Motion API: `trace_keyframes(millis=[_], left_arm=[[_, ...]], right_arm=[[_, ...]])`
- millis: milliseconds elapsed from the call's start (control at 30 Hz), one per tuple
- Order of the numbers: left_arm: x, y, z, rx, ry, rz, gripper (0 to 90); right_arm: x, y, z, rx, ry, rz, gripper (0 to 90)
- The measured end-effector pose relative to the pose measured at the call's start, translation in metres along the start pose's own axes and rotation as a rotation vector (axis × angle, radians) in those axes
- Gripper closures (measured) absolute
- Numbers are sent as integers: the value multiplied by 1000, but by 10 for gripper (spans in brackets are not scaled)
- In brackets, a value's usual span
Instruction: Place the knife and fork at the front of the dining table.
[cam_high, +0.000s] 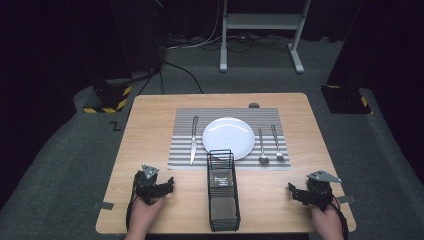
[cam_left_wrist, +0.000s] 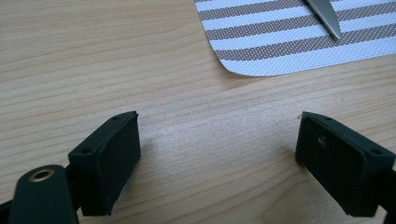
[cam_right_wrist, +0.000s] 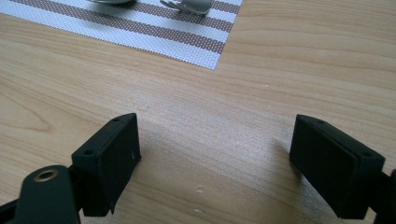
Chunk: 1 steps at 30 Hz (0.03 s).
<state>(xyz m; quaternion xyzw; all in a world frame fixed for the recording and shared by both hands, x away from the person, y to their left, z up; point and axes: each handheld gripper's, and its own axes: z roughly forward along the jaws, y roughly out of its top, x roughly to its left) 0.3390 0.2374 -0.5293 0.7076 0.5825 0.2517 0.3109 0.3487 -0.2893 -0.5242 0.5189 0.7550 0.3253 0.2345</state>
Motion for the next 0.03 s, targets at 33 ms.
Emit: trace_keyframes(millis=[33], left_arm=[[0,0,0,0,0,1,140]], right_arm=[[0,0,0,0,5,-4,160]])
